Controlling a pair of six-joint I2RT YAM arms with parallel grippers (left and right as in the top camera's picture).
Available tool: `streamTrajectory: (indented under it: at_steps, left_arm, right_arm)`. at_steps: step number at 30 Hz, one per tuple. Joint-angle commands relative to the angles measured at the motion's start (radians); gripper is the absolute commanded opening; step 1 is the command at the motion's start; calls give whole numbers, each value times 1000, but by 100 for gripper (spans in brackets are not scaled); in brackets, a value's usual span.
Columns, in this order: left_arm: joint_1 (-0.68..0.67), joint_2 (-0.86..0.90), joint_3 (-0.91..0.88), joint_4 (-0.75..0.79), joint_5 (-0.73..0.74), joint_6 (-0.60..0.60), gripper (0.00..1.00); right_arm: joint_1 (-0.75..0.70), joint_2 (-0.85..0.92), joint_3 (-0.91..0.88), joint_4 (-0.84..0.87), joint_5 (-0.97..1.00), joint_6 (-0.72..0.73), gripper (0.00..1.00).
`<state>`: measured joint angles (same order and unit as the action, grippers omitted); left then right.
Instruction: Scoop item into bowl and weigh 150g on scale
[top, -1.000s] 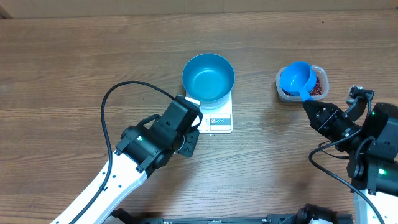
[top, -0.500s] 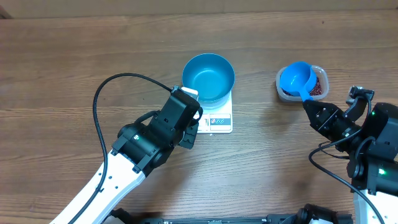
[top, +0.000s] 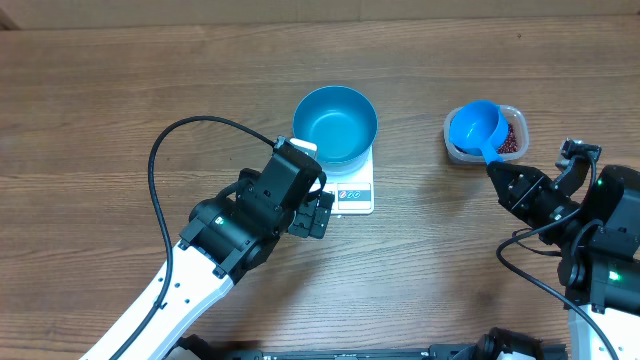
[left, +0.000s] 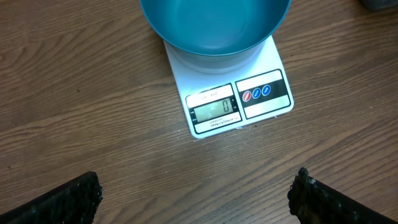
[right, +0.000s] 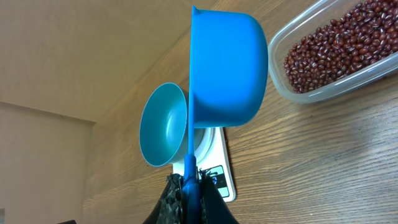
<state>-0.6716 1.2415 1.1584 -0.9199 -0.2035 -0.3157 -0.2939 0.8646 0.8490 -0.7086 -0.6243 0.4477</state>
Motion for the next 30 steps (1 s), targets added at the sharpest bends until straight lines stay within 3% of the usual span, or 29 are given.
streamTrajectory:
  at_steps: [1, 30]
  left_arm:
    - [5, -13, 23, 4, -16, -2, 100]
    - [5, -13, 23, 5, -6, -3, 100]
  right_arm:
    - [-4, -12, 37, 3, -7, -8, 4]
    - [-4, -12, 37, -53, -7, -13, 4]
